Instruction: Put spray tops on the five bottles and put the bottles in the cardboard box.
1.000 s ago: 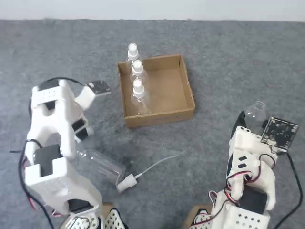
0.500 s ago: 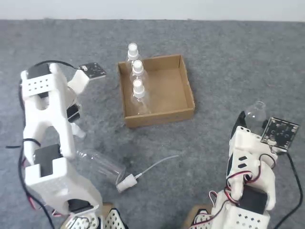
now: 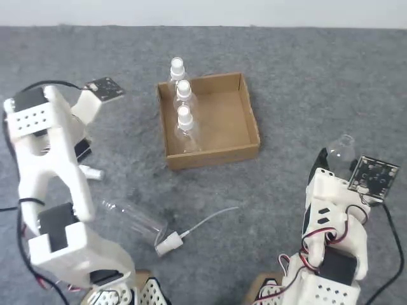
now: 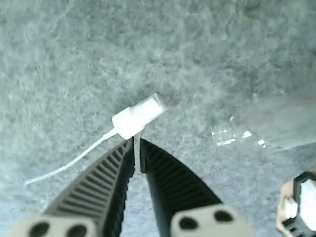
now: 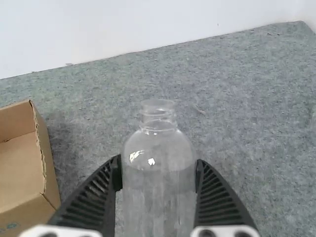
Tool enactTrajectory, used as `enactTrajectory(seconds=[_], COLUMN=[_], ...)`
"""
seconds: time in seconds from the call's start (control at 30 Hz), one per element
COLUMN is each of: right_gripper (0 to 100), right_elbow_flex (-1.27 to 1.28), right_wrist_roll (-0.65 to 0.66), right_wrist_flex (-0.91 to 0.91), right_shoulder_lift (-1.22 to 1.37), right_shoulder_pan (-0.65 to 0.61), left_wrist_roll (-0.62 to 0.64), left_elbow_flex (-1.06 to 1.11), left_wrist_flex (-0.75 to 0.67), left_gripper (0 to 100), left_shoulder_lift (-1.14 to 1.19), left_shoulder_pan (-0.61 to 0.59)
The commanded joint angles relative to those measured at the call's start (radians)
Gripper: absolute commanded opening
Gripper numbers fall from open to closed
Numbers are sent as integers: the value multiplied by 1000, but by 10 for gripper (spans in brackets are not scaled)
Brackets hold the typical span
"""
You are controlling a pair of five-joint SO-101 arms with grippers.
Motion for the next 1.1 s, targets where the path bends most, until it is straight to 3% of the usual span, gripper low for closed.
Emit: enactTrajectory(seconds=[0.0,0.1,0.27,0.53,0.87,1.07], right_gripper=[44,46,46,46,46,45], right_elbow_flex=[-11,-11,-11,-11,2,8], right_wrist_roll=[-3,-3,-3,-3,-3,-3], right_wrist_flex=[-25,-25,-25,-25,-45,-61], right_shoulder_lift=[-15,-15,-15,-15,-15,-15], right_shoulder_pan=[-8,-8,-8,-8,-8,-8], left_wrist_roll=[-106,-216,-397,-404,-399,-287], left_elbow_flex=[-51,-54,-54,-54,-53,-51], left_wrist_flex=[8,6,-8,-158,-184,-261], left_gripper=[103,164,160,162,159,158], left_shoulder_lift=[15,60,121,235,344,399], left_shoulder_pan=[-35,-71,-103,-97,-66,-31])
